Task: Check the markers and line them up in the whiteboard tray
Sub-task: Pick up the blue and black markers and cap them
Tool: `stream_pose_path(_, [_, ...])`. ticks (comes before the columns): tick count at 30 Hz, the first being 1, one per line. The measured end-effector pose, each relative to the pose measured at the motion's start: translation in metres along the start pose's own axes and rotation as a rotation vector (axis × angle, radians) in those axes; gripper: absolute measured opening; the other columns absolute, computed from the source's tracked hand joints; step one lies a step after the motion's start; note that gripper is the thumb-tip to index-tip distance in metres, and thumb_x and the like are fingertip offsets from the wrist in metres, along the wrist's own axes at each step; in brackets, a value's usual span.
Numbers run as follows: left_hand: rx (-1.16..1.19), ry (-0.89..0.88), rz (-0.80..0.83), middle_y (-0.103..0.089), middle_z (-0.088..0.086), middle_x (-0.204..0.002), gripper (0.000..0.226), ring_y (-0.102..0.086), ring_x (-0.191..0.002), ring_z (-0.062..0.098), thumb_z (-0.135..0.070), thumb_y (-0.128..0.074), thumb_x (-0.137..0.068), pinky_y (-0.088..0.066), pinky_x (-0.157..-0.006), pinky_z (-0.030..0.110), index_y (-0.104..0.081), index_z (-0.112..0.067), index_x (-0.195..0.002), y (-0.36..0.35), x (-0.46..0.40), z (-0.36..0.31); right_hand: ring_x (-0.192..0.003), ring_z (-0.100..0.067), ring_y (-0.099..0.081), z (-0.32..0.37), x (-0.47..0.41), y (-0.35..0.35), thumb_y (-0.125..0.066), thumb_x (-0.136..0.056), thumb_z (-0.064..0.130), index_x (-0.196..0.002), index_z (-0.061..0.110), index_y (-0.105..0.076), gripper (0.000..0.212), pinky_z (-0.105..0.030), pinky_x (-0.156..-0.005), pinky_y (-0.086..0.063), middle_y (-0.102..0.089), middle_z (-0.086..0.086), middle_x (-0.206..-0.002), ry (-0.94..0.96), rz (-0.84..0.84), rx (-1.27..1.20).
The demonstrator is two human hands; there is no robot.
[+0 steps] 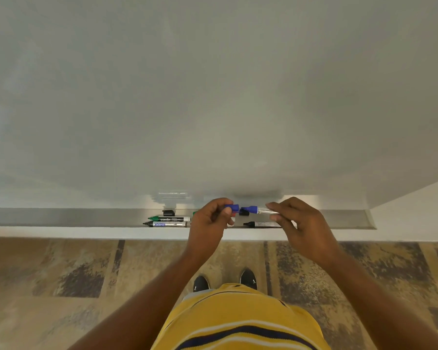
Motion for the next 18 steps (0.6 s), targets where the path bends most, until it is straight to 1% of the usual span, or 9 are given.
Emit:
stream_pose_path(3, [0.005, -0.017, 0.008, -0.074, 0.002, -0.088, 0.019, -0.069, -0.076, 0.016, -0.009, -0.055, -0.096, -0.060, -0.076, 0.029, -0.068, -0.020, -0.105, 0.000, 0.002, -0.007, -0.079, -0.007, -0.055, 0.010, -0.002, 0.004, -0.060, -0.089, 0.024, -0.120, 0.024, -0.063, 0.031, -0.011, -0.069, -0.041, -0.061, 0.007, -0.091, 0.008, -0.012, 0.020])
stream_pose_path(6, [0.008, -0.012, 0.012, -0.073, 0.005, -0.088, 0.019, -0.069, -0.075, 0.016, -0.008, -0.054, -0.097, -0.060, -0.079, 0.036, -0.068, -0.019, -0.105, 0.001, 0.002, -0.009, -0.081, -0.011, -0.056, 0.014, -0.004, 0.003, -0.062, -0.088, 0.019, -0.121, 0.021, -0.063, 0.032, -0.018, -0.070, -0.045, -0.061, 0.003, -0.092, 0.016, -0.024, 0.046])
stream_pose_path(8, [0.019, -0.002, 0.014, -0.073, 0.006, -0.088, 0.019, -0.068, -0.075, 0.016, -0.008, -0.054, -0.097, -0.060, -0.080, 0.038, -0.068, -0.019, -0.105, 0.002, 0.003, -0.010, -0.080, -0.011, -0.056, 0.015, -0.005, 0.002, -0.063, -0.088, 0.017, -0.120, 0.021, -0.063, 0.032, -0.019, -0.070, -0.046, -0.062, 0.002, -0.092, 0.025, -0.030, 0.061])
stream_pose_path(12, [-0.002, -0.005, 0.038, -0.074, 0.007, -0.091, 0.019, -0.069, -0.077, 0.019, -0.009, -0.055, -0.096, -0.059, -0.081, 0.037, -0.068, -0.018, -0.107, 0.001, 0.004, -0.013, -0.081, -0.014, -0.056, 0.022, -0.006, -0.002, -0.064, -0.087, 0.016, -0.119, 0.019, -0.064, 0.032, -0.021, -0.070, -0.047, -0.063, -0.001, -0.093, 0.061, -0.015, 0.096])
stream_pose_path(15, [-0.010, -0.005, 0.047, -0.074, 0.008, -0.088, 0.019, -0.070, -0.076, 0.019, -0.009, -0.056, -0.095, -0.060, -0.080, 0.033, -0.070, -0.016, -0.108, 0.000, 0.007, -0.014, -0.081, -0.016, -0.056, 0.027, -0.008, -0.003, -0.065, -0.087, 0.015, -0.118, 0.015, -0.064, 0.031, -0.022, -0.070, -0.045, -0.063, -0.002, -0.094, 0.062, -0.019, 0.123])
stream_pose_path(18, [0.018, 0.015, 0.045, -0.076, 0.013, -0.086, 0.021, -0.072, -0.074, 0.020, -0.006, -0.058, -0.094, -0.060, -0.078, 0.029, -0.071, -0.012, -0.110, 0.001, 0.006, -0.015, -0.080, -0.019, -0.058, 0.030, -0.010, -0.003, -0.068, -0.084, 0.010, -0.111, 0.009, -0.067, 0.027, -0.022, -0.071, -0.043, -0.065, -0.005, -0.093, 0.070, -0.037, 0.141])
Point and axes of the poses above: each hand's wrist, its own x-axis away from the middle knuckle, its own y-axis out of the back of the hand, z = x × y, the point moved 2 cm from there along -x, towards the middle knuckle
